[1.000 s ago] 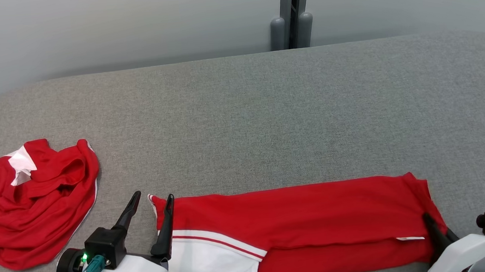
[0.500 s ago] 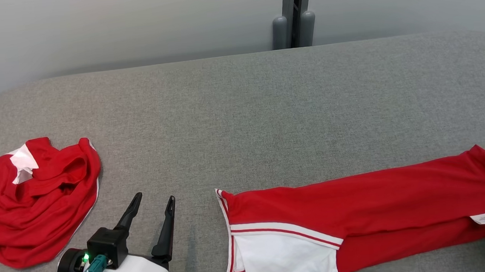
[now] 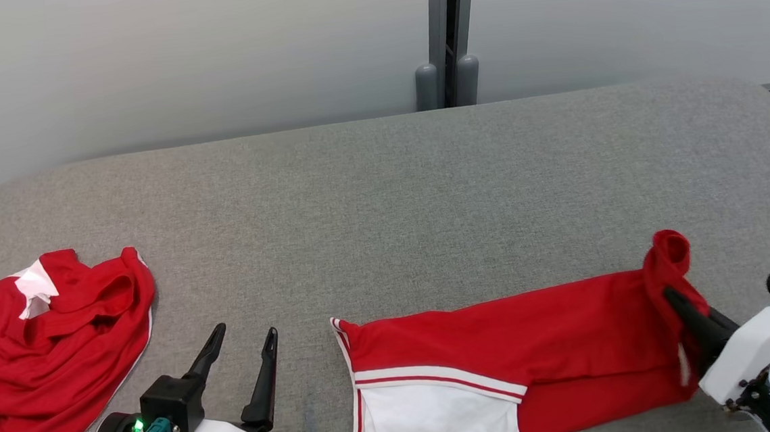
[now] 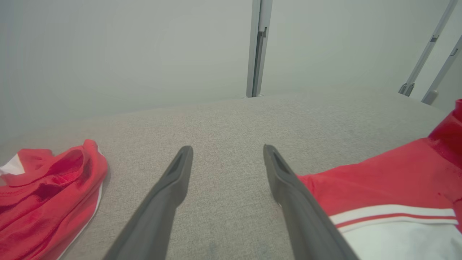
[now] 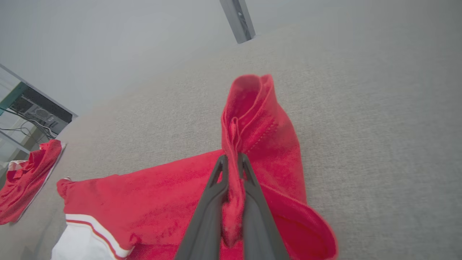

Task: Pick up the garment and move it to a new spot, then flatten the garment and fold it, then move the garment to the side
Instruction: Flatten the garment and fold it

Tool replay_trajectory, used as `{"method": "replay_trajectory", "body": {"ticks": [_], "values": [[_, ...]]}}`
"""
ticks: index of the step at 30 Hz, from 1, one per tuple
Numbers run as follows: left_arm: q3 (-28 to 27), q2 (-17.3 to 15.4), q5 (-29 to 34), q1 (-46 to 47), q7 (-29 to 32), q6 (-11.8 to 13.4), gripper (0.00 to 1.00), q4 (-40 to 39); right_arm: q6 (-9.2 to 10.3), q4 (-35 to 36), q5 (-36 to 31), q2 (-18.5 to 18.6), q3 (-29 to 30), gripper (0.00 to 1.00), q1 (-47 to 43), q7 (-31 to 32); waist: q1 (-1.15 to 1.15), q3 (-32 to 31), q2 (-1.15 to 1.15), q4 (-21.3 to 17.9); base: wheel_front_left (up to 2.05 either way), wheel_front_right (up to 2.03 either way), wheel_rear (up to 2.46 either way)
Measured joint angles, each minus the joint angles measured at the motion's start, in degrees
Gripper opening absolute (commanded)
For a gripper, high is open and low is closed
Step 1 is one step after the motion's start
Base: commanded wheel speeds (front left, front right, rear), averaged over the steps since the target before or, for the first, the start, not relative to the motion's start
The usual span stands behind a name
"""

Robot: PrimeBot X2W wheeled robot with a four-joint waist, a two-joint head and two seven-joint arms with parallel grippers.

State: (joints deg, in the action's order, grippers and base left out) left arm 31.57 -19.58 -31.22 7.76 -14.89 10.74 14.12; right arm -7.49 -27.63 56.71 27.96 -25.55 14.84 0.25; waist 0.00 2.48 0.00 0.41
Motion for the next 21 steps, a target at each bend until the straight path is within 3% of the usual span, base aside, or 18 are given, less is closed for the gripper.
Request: {"method": "replay_trajectory", "body": {"ticks": [3, 11, 16, 21], "values": [[0.2, 0.0, 0.0, -0.2, 0.2, 0.1, 1.0, 0.0, 0.0, 7.1, 3.7, -0.8, -0.3, 0.0, -1.5, 3.5, 0.0, -0.8, 0.0, -0.4, 0.0, 0.0, 0.0], [0.6, -0.3, -0.1, -0.2, 0.8, 0.4, 1.0, -0.6, 0.0, 20.9, 11.2, -8.2, -0.4, 0.0, -6.4, 10.6, 0.0, -2.5, 0.0, 0.1, 0.0, 0.0, 0.0], [0.4, -0.9, -0.5, -0.2, 1.2, 0.7, 1.0, -1.2, 0.0, 23.4, 11.1, -15.1, -2.6, 0.0, -7.3, 12.8, 0.0, -2.9, 0.0, 1.7, 0.0, 0.0, 0.0], [0.7, -1.0, -0.5, -0.1, 1.6, 0.8, 1.0, -1.7, 0.0, 19.9, 8.1, -20.8, -5.7, 0.0, -7.2, 13.6, 0.0, -2.6, 0.0, 3.8, 0.0, 0.0, 0.0]]}}
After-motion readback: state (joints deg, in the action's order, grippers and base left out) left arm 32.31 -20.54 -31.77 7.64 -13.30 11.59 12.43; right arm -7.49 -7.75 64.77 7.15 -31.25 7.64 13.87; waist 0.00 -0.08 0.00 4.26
